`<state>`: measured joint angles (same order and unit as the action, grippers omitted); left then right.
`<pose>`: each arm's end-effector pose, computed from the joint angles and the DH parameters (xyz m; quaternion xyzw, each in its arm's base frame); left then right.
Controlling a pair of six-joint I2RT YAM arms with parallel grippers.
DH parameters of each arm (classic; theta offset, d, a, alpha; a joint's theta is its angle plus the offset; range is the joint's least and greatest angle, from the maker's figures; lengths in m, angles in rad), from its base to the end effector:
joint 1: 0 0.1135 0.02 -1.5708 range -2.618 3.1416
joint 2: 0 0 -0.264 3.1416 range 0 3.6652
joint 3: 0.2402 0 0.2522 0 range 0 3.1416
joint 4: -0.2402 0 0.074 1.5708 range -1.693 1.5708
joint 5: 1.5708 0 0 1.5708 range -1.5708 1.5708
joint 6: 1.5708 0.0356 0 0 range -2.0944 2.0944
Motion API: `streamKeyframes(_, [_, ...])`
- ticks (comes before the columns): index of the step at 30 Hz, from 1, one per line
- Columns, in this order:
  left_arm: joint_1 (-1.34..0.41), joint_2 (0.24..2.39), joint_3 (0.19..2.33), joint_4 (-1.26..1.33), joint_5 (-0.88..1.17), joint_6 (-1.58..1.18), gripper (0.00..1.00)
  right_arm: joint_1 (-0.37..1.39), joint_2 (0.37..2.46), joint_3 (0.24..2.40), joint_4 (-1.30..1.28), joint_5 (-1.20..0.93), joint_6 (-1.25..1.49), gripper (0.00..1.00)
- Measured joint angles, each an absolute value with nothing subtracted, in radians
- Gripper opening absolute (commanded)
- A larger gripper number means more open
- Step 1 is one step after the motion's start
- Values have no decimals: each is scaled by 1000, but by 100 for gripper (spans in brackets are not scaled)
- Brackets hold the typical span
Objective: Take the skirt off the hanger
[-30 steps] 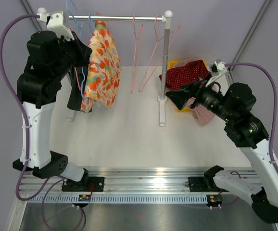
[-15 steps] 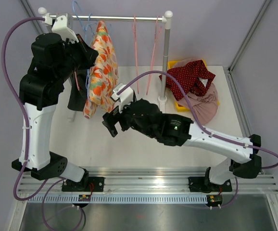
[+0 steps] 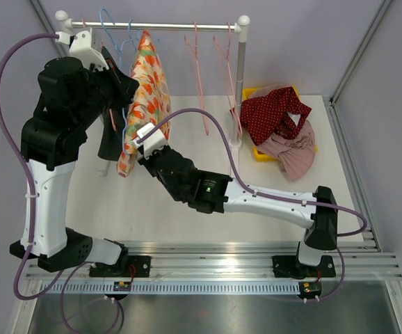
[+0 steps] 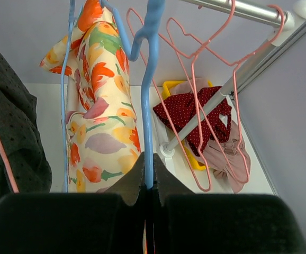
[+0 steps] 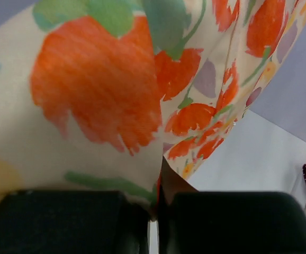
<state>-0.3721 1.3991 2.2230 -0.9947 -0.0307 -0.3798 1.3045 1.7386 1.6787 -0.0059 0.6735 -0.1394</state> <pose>0.1916 -0.0736 0.5755 -0.0128 0.7647 -0.2256 0.6035 0.1303 0.3934 0.4123 -0.2858 0.6663 0.1535 0.6714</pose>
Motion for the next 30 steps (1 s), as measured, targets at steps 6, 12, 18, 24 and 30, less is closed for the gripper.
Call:
streamKeyframes(6, [-372, 1345, 2157, -977, -31, -374, 0, 1311, 1750, 1604, 101, 729, -160, 0])
streamKeyframes(12, [-376, 1345, 2134, -979, -41, -357, 0, 1371, 1604, 1309, 121, 795, -5, 0])
streamKeyframes(18, [-378, 1380, 2147, -958, -71, -329, 0, 1534, 1512, 1054, 4, 882, 287, 0])
streamKeyframes(24, [-378, 1382, 2131, -910, -78, -318, 0, 1628, 1568, 1039, -239, 966, 482, 0])
streamKeyframes(30, [-420, 1269, 1914, -881, -82, -282, 0, 1626, 1465, 1076, -355, 1186, 416, 0])
